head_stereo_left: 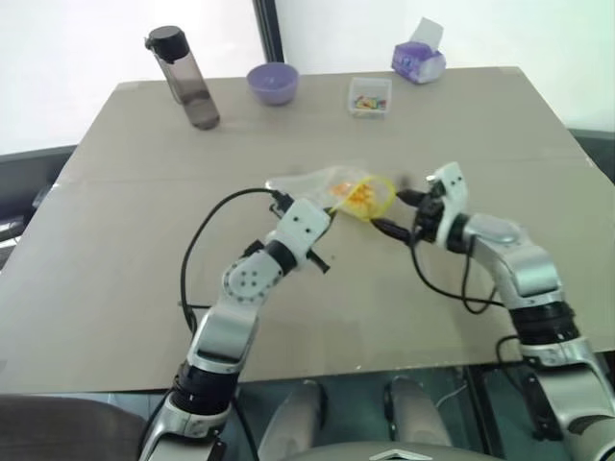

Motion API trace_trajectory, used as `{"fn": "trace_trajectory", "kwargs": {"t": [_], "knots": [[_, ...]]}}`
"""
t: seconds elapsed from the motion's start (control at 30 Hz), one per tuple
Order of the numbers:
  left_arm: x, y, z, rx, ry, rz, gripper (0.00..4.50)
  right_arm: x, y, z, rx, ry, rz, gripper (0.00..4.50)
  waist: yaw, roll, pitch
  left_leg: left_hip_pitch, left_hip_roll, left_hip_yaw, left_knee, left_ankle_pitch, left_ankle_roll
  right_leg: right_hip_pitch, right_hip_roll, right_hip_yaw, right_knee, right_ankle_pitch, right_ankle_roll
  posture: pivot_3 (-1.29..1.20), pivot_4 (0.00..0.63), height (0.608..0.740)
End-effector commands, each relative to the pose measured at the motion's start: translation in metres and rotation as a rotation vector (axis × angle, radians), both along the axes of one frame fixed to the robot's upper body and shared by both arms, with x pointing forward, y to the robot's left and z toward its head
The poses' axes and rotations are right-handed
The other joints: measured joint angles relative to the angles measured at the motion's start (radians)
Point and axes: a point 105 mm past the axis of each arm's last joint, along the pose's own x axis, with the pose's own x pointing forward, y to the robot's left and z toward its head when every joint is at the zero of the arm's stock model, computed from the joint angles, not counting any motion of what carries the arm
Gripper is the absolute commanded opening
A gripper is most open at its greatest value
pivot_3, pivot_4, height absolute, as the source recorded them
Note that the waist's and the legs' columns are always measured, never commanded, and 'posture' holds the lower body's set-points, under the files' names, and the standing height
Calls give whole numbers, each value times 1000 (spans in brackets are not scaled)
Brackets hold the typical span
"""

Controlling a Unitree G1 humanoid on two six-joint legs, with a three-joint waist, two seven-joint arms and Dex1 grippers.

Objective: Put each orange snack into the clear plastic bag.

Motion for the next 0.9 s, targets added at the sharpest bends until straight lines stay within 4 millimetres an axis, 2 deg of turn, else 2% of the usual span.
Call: {"fn": "trace_trajectory", "kwargs": {"t": [0.03,0.13,0.33,0.57,0.6,0.67,0.87,0.9], "knots": [[0,1,11,-48,-18,1,0,6,-13,-2,-158,-108,-17,4449,-4,0,0,1,0,1,0,0,0,0,0,0,0,0,0,0,150,740],[0,1,11,-53,-16,3,0,22,-18,-5,-224,-192,-95,4449,-4,0,0,2,1,2,0,0,0,0,0,1,1,0,0,0,150,740],[-3,2,13,-45,-16,4,0,48,1,1,-232,-321,-140,4449,-1,0,0,2,1,2,0,0,0,0,0,2,1,0,0,0,150,740],[-7,10,15,-32,-20,36,0,61,19,13,-236,-454,-92,4449,-1,0,0,1,0,2,0,0,0,0,0,2,0,0,0,0,150,740],[-7,10,15,-33,-19,41,0,61,21,15,-237,-475,-72,3933,-2,0,0,1,0,2,0,0,0,0,0,2,0,0,0,0,150,740],[-9,12,15,-32,-20,54,0,59,25,16,-238,-503,-42,3211,-3,0,0,1,0,2,0,0,0,0,0,2,0,0,0,0,150,740],[-10,16,14,-30,-16,76,0,56,30,16,-236,-544,-8,139,-3,0,0,1,0,2,0,0,0,0,0,2,0,0,0,0,150,740],[-10,17,14,-30,-15,78,0,56,30,16,-236,-547,-6,56,-3,0,0,1,0,2,0,0,0,0,0,2,0,0,0,0,150,740]]}}
